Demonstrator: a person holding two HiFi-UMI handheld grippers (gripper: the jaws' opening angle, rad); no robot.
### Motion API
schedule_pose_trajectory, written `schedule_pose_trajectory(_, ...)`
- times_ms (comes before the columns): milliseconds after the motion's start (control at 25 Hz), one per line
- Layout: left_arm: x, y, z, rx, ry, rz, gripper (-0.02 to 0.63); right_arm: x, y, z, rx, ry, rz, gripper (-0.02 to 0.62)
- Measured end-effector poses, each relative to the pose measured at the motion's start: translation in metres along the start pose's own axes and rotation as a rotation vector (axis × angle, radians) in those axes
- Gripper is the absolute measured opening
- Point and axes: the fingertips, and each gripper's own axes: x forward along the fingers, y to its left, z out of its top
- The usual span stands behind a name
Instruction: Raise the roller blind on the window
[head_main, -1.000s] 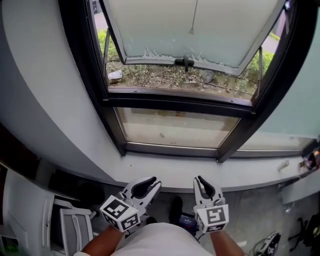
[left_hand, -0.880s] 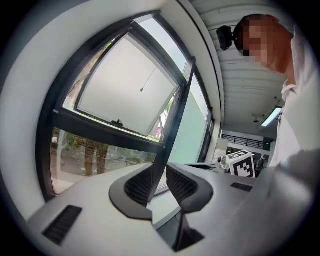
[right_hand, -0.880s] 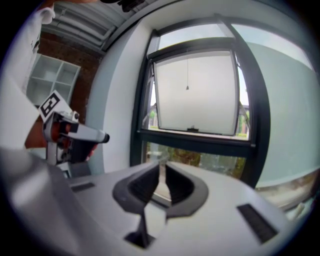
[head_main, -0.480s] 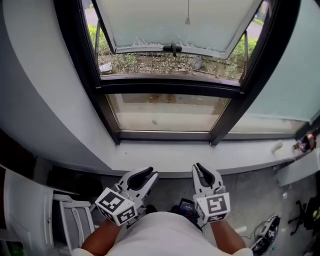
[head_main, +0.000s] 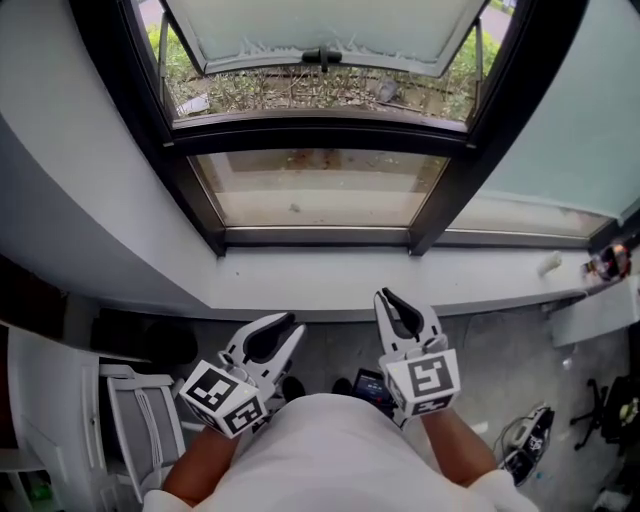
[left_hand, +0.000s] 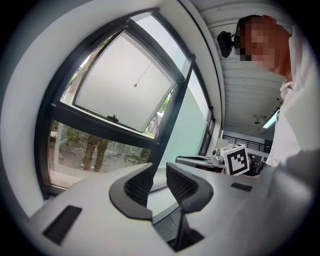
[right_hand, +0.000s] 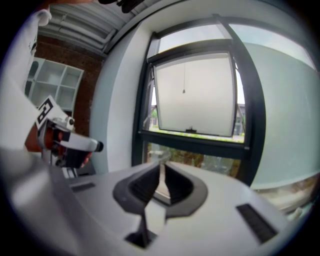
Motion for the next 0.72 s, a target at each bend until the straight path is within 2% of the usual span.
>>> schedule_pose_trajectory(240, 0.010, -0.008, -0.003, 0.003, 0.006, -0.003, 0.099, -0.003, -0.008, -0.007, -0.010, 0.039, 0.011, 0.023)
schedule_pose_trajectory(720, 0.016, -0.015, -0.006, 0.004, 0.018, -0.016, 0.098, -0.006, -0.009, -0.014, -0.027, 0.067, 0.021, 0.023)
